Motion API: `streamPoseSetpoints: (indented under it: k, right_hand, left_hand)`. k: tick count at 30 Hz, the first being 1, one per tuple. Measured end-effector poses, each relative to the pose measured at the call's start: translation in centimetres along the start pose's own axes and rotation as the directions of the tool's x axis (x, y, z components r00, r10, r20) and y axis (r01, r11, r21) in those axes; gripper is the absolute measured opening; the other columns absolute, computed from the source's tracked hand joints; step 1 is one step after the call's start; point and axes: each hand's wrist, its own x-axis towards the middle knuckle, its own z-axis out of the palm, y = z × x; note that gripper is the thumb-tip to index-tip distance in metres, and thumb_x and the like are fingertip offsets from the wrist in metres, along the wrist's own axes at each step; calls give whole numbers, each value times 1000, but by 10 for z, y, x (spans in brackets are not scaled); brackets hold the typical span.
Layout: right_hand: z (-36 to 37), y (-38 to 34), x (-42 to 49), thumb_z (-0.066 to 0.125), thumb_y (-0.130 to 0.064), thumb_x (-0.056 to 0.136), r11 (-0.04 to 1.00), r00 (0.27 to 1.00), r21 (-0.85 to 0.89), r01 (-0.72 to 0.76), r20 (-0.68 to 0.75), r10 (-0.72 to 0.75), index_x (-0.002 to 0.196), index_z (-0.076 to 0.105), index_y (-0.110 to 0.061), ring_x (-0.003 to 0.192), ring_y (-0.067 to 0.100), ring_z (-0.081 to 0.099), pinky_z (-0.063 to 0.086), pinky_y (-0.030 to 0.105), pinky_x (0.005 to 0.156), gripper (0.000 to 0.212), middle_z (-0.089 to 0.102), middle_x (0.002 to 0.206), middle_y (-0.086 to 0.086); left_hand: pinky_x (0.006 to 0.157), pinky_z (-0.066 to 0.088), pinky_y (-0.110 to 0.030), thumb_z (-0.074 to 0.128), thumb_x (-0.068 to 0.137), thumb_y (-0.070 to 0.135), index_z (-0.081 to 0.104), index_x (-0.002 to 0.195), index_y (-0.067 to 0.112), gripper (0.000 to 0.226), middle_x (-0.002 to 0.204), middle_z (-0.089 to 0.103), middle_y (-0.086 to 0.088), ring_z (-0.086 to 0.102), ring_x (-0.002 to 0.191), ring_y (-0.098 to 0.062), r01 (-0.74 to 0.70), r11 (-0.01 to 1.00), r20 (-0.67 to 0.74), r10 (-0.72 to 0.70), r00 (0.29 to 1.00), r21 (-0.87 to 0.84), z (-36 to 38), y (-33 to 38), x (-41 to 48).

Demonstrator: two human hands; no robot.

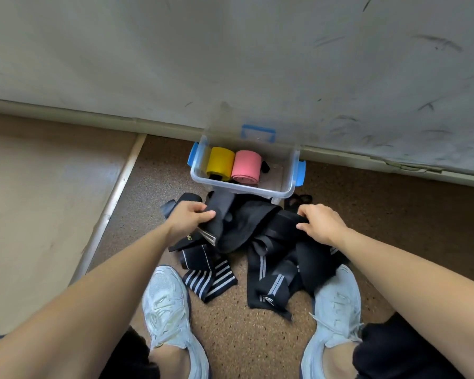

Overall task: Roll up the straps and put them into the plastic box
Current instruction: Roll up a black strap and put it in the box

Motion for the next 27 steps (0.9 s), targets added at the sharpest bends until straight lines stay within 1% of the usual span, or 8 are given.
streamPoseSetpoints:
  k: [3,5,7,10,14,20,24,27]
  right_hand:
    - [-4,10,2,71,-30,95,998,1000,56,-3,26,2,101,63,-30,101,23,64,53,41,86,10,67,106,-1]
    - [-4,5,6,71,-27,94,995,1000,100,17,20,-19,98,61,-31,101,23,64,54,42,88,11,67,107,-1]
    - [-4,-2,8,71,-24,95,989,999,142,33,8,-35,95,60,-31,99,22,63,52,39,86,13,66,104,-2]
    - [-3,-7,8,70,-22,95,985,999,166,45,15,-48,95,60,-29,97,20,62,49,36,82,12,65,101,-3]
    - [-11,-9,5,73,-21,90,980,987,146,136,71,-147,89,63,-29,97,19,64,52,37,85,13,67,99,-4]
    - [-52,-32,7,76,-13,91,870,951,451,198,126,-282,102,73,-11,60,-2,56,46,12,60,12,59,75,-8]
    - [-75,-29,7,77,-14,91,804,967,589,75,155,-203,115,69,-9,66,8,58,54,22,61,26,58,77,0]
    - [-84,-12,7,81,-17,86,796,983,605,24,130,-129,127,61,-14,76,17,61,58,28,71,45,61,84,7]
  left_hand:
    - [62,46,-21,71,96,19,72,77,12,20,68,70,6,63,68,-11,57,995,-126,-46,991,87,-28,-4,2]
    - [77,53,-28,74,94,25,75,96,16,9,84,74,5,69,87,-17,103,980,-182,-71,981,173,-28,-2,7]
    - [91,51,-33,74,93,32,68,126,17,37,108,73,-1,67,106,-22,141,942,-241,-67,968,305,-14,5,9]
    - [89,45,-32,70,94,27,62,133,21,41,116,68,1,64,110,-20,7,894,-320,153,935,447,12,21,2]
    - [94,49,-35,70,92,25,68,122,22,30,113,67,4,62,111,-20,-319,752,-83,442,893,577,45,28,1]
    - [114,36,-37,78,72,54,33,157,34,99,157,45,8,39,140,-17,-557,594,348,438,829,580,85,43,4]
    - [102,51,-35,70,87,29,61,138,31,52,127,72,9,67,117,-12,-500,758,177,472,864,419,81,56,10]
    - [92,56,-37,72,90,38,73,118,35,29,106,76,16,71,99,-4,-451,803,120,442,889,390,62,64,17]
